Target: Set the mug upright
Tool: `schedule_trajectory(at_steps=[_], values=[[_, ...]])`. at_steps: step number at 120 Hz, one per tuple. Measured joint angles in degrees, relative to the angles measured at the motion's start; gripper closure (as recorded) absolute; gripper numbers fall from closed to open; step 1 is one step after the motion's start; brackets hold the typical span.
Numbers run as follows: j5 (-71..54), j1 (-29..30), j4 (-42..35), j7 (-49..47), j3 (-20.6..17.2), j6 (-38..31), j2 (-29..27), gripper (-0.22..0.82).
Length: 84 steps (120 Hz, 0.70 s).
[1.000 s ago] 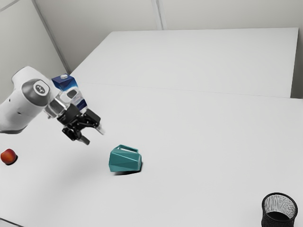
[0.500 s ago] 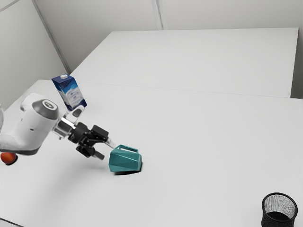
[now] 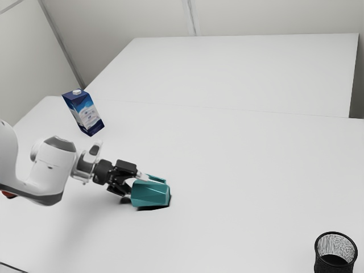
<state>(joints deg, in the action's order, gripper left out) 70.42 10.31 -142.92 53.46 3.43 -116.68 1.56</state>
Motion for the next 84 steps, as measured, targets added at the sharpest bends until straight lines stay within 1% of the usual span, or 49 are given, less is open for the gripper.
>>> schedule_trajectory(at_steps=[8, 16, 49, 59, 84], values=[[1.52, 0.0, -0.01, 2.34, 0.0, 0.43, 0.33, 0.05], [2.45, -0.02, -0.01, 4.42, 0.0, 0.76, 0.59, 0.1], [3.68, -0.04, -0.01, 10.82, 0.01, 1.37, 0.72, 0.49], [3.76, 0.0, -0.01, 12.21, 0.01, 1.43, 0.72, 0.59], [3.75, -0.27, -0.01, 14.9, 0.0, 1.32, 0.22, 0.68]])
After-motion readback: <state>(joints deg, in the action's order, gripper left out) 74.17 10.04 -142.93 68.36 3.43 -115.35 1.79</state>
